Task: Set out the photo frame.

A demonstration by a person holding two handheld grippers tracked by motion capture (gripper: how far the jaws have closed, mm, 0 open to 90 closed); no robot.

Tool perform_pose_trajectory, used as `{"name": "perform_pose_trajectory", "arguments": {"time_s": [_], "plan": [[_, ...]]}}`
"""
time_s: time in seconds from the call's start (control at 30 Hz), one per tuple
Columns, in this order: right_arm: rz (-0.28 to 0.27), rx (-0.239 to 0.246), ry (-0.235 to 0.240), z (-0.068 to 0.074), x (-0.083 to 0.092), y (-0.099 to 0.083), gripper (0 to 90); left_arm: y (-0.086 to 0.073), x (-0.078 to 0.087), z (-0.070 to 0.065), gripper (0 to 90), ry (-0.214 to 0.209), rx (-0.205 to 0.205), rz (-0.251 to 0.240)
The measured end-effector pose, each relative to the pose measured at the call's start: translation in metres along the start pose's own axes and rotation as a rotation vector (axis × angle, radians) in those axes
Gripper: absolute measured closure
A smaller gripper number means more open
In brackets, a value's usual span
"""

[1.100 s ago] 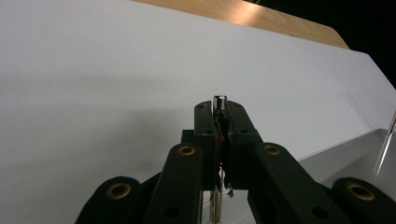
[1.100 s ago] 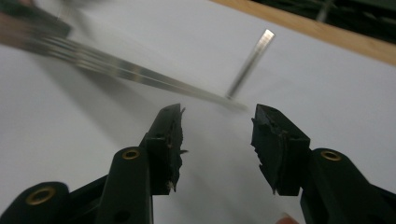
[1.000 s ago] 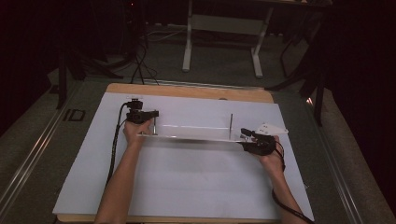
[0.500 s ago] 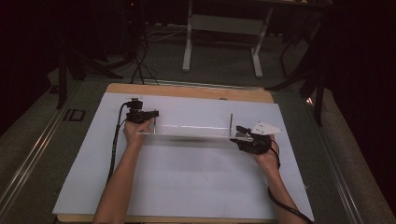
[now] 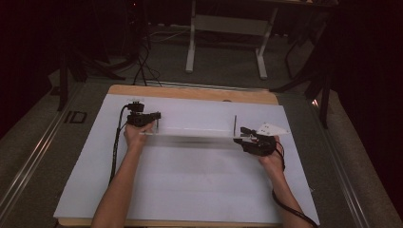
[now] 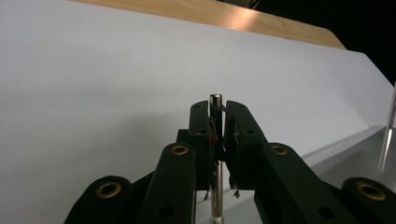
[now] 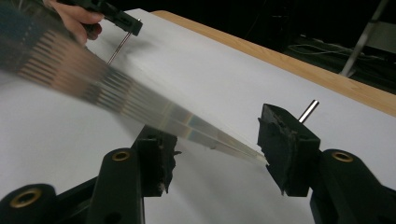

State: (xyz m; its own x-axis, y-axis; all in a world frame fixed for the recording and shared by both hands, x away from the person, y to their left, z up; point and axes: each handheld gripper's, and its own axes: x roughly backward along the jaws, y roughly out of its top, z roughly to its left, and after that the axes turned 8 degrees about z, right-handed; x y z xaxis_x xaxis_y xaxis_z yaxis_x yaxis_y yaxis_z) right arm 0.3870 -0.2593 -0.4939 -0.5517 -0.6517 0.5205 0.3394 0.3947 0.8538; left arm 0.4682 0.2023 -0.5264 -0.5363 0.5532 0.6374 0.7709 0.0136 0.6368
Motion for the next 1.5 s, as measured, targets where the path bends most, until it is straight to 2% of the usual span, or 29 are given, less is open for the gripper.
{"name": "perform_pose_trajectory", "arguments": {"time_s": [0.03,0.33,0.57,0.67,0.93,1.2,1.37,1.4,1.5], "plan": [[-0.001,-0.001,0.0,0.0,0.0,0.0,46.7,0.0,0.0,0.0,80.0,0.0,0.0,0.0],[-0.006,-0.012,-0.004,-0.001,-0.001,0.002,46.6,-0.01,0.026,-0.006,72.4,0.015,-0.111,-0.033],[-0.009,-0.021,-0.01,-0.002,-0.001,0.003,46.5,-0.021,0.041,-0.007,68.2,0.019,-0.145,-0.057],[-0.009,-0.024,-0.011,-0.002,-0.001,0.003,46.4,-0.029,0.05,-0.006,67.0,0.016,-0.177,-0.064],[-0.014,-0.033,-0.015,-0.002,-0.001,0.004,46.2,-0.037,0.067,-0.001,65.4,0.01,-0.189,-0.083],[-0.016,-0.044,-0.019,-0.002,0.0,0.002,46.1,-0.046,0.082,-0.005,62.5,0.054,-0.277,-0.072],[-0.018,-0.052,-0.026,-0.002,0.0,0.003,46.1,-0.05,0.083,-0.009,60.3,0.04,-0.317,-0.076],[-0.02,-0.055,-0.027,-0.002,0.0,0.004,46.1,-0.051,0.084,-0.011,59.7,0.028,-0.338,-0.074],[-0.024,-0.06,-0.027,-0.002,0.0,0.004,46.1,-0.053,0.086,-0.013,59.5,0.007,-0.351,-0.083]]}}
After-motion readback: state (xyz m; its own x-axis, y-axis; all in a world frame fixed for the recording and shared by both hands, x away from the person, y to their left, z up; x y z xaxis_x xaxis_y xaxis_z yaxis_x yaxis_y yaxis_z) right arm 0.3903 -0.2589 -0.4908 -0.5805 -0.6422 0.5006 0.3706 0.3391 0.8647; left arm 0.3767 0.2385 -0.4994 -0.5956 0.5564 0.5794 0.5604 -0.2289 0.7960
